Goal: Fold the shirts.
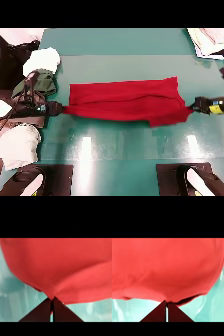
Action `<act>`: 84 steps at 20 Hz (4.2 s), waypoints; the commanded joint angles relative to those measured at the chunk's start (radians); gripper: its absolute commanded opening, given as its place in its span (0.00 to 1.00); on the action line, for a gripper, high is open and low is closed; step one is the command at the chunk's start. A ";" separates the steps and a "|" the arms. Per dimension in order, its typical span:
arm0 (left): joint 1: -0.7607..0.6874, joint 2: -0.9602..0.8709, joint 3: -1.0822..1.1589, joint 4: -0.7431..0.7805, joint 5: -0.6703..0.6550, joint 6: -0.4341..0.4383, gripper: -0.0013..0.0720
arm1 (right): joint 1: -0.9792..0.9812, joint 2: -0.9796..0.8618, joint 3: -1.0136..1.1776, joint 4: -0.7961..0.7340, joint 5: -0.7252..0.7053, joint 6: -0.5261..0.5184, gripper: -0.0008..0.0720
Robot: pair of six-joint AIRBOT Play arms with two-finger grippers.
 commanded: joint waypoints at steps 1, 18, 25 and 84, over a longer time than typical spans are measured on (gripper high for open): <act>0.000 -0.024 0.008 0.066 0.189 -0.036 0.05 | 0.033 -0.152 0.138 0.002 -0.084 0.003 0.03; 0.000 -0.551 0.265 -0.016 0.470 -0.058 0.33 | 0.148 -0.801 0.640 0.015 -0.207 0.003 0.34; 0.000 -0.546 0.332 -0.018 0.234 -0.061 0.75 | -0.014 -0.910 0.819 0.198 0.134 -0.107 0.85; -0.181 -1.031 1.263 0.237 -0.393 -0.103 0.05 | 0.601 -0.809 1.036 0.473 -0.015 -0.131 0.03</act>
